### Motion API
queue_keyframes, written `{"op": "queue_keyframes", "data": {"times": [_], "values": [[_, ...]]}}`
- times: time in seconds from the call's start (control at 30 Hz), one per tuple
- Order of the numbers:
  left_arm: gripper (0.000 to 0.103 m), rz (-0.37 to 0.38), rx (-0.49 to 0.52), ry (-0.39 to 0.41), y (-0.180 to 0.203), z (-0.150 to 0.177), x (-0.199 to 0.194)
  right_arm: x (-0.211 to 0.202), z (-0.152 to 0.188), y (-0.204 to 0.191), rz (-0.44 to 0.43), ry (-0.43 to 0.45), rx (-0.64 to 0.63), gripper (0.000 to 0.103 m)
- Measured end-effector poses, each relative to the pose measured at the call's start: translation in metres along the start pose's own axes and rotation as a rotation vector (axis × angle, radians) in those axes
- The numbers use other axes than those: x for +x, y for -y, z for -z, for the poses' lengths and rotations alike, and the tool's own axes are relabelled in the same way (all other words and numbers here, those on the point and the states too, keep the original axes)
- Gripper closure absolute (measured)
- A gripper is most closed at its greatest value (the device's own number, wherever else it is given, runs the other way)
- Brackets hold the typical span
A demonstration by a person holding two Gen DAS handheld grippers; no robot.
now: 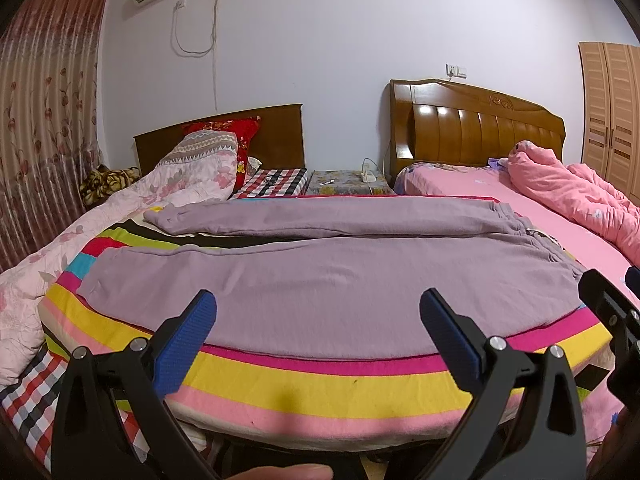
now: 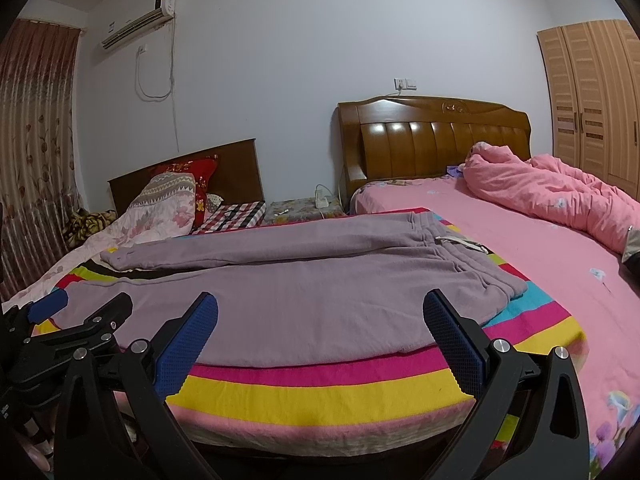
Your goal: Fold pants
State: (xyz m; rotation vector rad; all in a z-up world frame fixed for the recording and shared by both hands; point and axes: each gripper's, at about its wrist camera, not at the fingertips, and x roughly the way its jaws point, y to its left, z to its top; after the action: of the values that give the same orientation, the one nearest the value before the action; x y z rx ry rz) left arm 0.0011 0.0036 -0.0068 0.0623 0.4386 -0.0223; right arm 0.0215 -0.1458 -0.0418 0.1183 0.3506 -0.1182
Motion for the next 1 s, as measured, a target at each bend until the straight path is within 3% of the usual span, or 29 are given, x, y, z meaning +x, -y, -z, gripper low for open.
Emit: {"op": "queue_keyframes", "data": {"times": [1.0], "values": [[0.001,0.001,0.000,-0.012,0.0007,0.0047,0.0011,0.0004,0.0033,0.0002,-0.002,-0.012,0.006,0.004]]}}
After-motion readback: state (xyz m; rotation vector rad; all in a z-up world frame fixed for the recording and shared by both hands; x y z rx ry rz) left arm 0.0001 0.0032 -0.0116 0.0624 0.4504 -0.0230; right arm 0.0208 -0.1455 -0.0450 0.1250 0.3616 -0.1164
